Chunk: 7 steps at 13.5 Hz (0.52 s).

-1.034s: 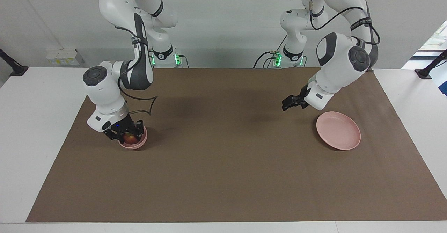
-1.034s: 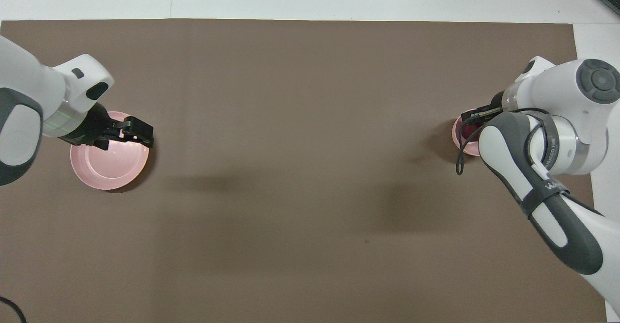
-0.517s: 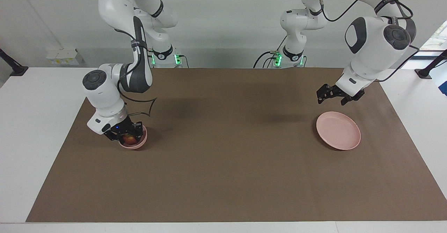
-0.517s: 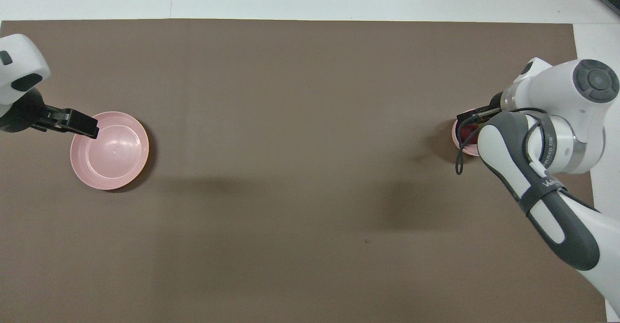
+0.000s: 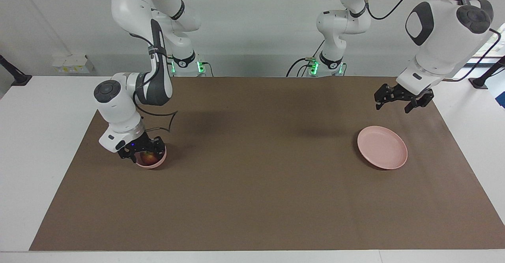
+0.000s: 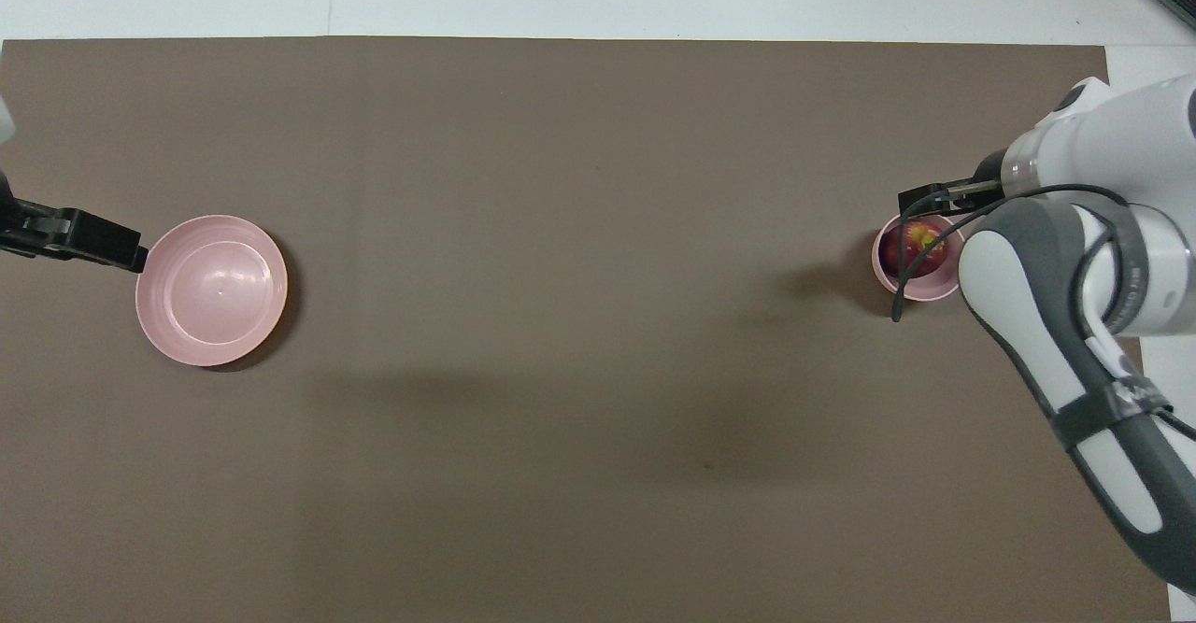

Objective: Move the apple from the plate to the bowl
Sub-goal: 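Lower the apple into the pink bowl and open the right gripper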

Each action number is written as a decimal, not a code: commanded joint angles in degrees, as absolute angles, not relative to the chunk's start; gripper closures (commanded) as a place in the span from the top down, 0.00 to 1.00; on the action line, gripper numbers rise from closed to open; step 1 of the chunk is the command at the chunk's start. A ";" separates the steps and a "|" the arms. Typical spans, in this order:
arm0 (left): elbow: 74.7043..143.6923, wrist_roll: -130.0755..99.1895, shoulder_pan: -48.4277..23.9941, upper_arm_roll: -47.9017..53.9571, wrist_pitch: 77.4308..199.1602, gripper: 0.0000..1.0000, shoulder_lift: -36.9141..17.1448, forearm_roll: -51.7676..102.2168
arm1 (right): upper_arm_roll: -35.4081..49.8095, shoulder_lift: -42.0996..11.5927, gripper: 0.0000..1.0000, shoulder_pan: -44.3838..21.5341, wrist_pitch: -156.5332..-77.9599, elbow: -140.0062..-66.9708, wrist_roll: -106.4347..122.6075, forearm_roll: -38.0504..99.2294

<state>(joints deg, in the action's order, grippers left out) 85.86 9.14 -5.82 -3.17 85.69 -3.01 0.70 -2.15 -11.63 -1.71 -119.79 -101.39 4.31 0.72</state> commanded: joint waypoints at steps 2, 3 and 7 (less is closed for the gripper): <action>87.28 9.58 -5.46 -4.13 84.55 1.00 -1.41 0.79 | -1.76 -5.21 1.00 -1.67 -107.17 -96.51 -0.88 -0.79; 87.28 9.58 -4.06 -4.04 85.07 1.00 -1.58 1.14 | -1.93 -3.18 1.00 -1.67 -104.18 -95.46 -0.79 -0.70; 87.01 9.41 -4.30 -3.16 86.13 1.00 -1.76 2.46 | -2.55 -1.58 1.00 -1.05 -87.48 -84.13 -0.70 0.00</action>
<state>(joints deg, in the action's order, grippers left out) 85.94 9.14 -3.97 -3.66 85.27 -2.77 1.55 -2.72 -0.35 -1.74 -92.57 -89.18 0.53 0.69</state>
